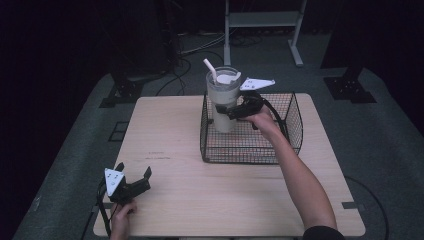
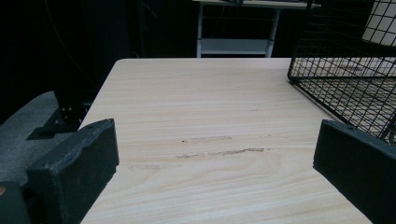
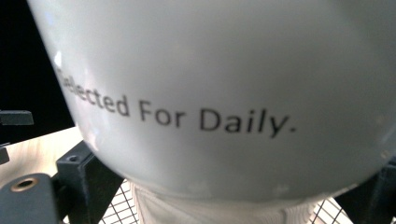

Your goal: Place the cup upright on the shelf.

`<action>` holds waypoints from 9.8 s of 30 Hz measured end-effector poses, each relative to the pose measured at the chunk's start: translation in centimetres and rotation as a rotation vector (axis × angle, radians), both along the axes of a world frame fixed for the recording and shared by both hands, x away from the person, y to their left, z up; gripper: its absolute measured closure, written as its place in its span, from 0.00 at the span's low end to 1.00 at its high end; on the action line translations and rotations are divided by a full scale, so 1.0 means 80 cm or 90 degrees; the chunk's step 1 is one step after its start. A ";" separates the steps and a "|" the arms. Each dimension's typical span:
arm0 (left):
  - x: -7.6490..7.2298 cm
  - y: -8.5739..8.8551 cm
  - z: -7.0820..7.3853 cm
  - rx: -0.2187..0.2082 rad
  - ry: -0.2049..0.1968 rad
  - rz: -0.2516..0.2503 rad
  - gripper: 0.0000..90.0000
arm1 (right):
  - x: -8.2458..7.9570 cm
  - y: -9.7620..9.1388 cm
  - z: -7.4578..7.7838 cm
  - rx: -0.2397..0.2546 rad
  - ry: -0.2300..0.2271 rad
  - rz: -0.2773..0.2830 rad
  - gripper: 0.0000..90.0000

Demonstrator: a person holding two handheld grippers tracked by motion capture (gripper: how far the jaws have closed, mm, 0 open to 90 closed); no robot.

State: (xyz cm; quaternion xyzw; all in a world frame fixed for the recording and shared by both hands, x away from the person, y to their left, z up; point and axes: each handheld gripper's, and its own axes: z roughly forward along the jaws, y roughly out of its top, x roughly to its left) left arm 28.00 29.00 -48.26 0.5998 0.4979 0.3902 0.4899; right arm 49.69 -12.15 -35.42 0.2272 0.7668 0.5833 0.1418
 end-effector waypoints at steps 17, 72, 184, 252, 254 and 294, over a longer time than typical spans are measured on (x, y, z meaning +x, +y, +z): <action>0.000 0.000 0.000 0.001 -0.002 -0.001 0.00 | 0.020 -0.002 -0.047 -0.024 0.031 0.002 0.09; -0.001 -0.001 0.000 0.005 -0.002 -0.002 0.00 | 0.024 -0.015 -0.084 -0.087 0.047 0.061 0.08; -0.003 -0.005 -0.001 0.018 -0.006 -0.007 0.00 | -0.075 -0.136 -0.004 -0.094 0.030 -0.013 0.09; -0.003 -0.007 -0.001 0.031 -0.004 -0.008 0.00 | -0.205 -0.202 -0.065 -0.046 0.029 -0.015 0.09; -0.003 -0.007 -0.001 0.030 -0.003 -0.007 0.00 | -0.208 -0.202 -0.067 -0.054 0.033 -0.016 0.09; -0.004 -0.008 0.000 0.034 -0.004 -0.007 0.00 | -0.256 -0.218 -0.124 -0.047 0.043 -0.054 0.09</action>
